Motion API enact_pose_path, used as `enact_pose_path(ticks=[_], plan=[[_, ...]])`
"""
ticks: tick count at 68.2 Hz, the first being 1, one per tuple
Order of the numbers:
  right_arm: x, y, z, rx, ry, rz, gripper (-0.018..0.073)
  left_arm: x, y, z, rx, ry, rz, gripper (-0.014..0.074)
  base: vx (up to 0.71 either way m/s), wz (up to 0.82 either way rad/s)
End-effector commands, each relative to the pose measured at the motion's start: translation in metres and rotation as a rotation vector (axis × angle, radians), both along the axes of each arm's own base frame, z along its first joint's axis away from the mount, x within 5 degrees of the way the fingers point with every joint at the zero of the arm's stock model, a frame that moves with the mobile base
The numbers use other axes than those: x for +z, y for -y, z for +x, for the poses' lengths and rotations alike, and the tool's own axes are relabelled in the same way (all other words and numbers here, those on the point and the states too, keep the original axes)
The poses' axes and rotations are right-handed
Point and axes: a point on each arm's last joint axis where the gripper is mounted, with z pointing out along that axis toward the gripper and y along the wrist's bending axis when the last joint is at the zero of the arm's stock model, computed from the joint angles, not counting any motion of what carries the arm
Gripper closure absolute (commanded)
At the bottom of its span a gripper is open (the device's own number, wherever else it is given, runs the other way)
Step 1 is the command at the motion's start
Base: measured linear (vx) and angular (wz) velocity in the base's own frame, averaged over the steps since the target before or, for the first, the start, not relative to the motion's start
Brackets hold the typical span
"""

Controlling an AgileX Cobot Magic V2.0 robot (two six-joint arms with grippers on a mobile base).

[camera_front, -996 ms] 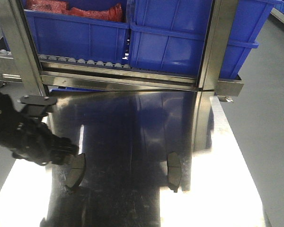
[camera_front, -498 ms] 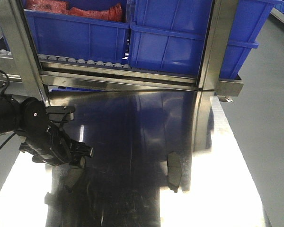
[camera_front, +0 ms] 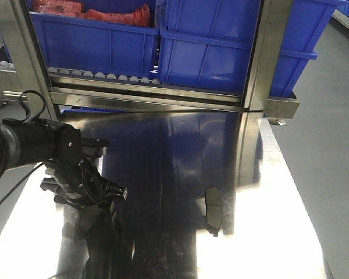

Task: Move and align brake pads A on conveyor
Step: 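Lower the left gripper onto the nearer brake pad and grasp it, then lift the grasped brake pad with the left gripper off the table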

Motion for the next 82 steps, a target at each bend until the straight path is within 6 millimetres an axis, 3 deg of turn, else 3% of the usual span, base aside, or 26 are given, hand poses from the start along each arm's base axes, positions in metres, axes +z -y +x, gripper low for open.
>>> enact_pose_path(ticks=[1,9,16,24,31,39,46,62,82], plan=[[0.014,0.000,0.003,-0.004,0.078,-0.002,0.0120,0.018,0.004,0.003,0.030,0.052,-0.031,0.0084,0.00,0.00],[0.014,0.000,0.003,-0.004,0.078,-0.002,0.0120,0.014,0.003,0.003,0.054,0.032,-0.028,0.0103,0.00,0.00],[0.014,0.000,0.003,-0.004,0.078,-0.002,0.0120,0.013,0.003,0.003,0.056,0.019,-0.023,0.0186,0.00,0.00],[0.014,0.000,0.003,-0.004,0.078,-0.002,0.0120,0.012,0.003,0.001,0.054,0.001,-0.016,0.0381,0.00,0.00],[0.014,0.000,0.003,-0.004,0.078,-0.002,0.0120,0.012,0.002,-0.001,0.048,-0.018,-0.008,0.0608,0.00,0.00],[0.014,0.000,0.003,-0.004,0.078,-0.002,0.0120,0.019,0.002,-0.004,0.039,-0.018,-0.007,0.0604,0.00,0.00],[0.014,0.000,0.003,-0.004,0.078,-0.001,0.0120,0.039,0.003,-0.009,0.021,0.040,-0.018,0.0604,0.00,0.00],[0.014,0.000,0.003,-0.004,0.079,-0.001,0.0120,0.106,-0.005,-0.033,-0.006,0.199,-0.046,0.0604,0.00,0.00],[0.014,0.000,0.003,-0.004,0.079,-0.001,0.0120,0.190,-0.029,-0.084,-0.001,0.432,-0.112,0.0604,0.00,0.00]])
